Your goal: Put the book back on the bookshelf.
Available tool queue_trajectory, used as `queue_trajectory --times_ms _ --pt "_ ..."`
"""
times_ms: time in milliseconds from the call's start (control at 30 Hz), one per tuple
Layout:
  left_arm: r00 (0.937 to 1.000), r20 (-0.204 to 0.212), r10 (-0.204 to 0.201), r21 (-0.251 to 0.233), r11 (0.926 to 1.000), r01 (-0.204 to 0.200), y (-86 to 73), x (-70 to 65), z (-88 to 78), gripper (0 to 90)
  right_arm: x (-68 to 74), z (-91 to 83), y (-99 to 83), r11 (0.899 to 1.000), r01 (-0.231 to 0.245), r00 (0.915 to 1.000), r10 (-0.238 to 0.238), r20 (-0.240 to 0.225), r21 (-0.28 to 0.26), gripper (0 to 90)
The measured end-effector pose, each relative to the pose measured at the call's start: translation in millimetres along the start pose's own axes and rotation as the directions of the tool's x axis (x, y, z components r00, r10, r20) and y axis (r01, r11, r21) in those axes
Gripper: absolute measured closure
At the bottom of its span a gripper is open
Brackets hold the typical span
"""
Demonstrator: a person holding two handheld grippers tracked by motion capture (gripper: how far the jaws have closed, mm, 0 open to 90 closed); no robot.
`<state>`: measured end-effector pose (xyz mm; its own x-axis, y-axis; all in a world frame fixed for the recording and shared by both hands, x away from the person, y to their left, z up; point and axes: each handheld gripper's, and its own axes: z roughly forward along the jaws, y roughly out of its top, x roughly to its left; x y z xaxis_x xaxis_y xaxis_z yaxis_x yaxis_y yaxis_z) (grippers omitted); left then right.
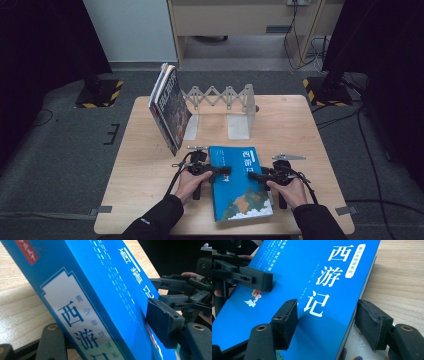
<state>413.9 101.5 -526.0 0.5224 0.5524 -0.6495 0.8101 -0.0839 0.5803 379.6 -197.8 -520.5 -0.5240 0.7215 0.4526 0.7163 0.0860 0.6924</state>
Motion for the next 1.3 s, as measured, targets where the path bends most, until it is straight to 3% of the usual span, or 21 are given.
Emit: queue_trajectory --times_ms 267,667,967,1300 --pt "0.9995 -0.014 0.027 -0.035 0.999 -0.028 1.8 -10.2 -9.0 46.8 -0.7 0.3 0.2 1.0 0.007 0.9999 -0.007 -0.01 0.002 34.1" --pt "0.9967 -0.049 0.064 -0.047 0.9967 -0.067 6.1 -25.8 -16.1 49.6 0.4 -3.0 2.2 1.0 0.02 0.9994 -0.02 -0.027 -0.002 34.3" --pt "0.9924 -0.057 0.108 -0.071 0.9911 -0.112 13.2 -33.9 -25.8 52.4 2.5 -7.3 7.3 0.997 0.057 0.9975 -0.059 -0.038 -0.056 39.4" --pt "0.9903 -0.073 0.118 -0.031 0.9923 -0.12 13.9 -30.0 -21.9 49.7 3.5 -9.1 8.2 0.995 0.078 0.9961 -0.081 -0.037 -0.066 43.5"
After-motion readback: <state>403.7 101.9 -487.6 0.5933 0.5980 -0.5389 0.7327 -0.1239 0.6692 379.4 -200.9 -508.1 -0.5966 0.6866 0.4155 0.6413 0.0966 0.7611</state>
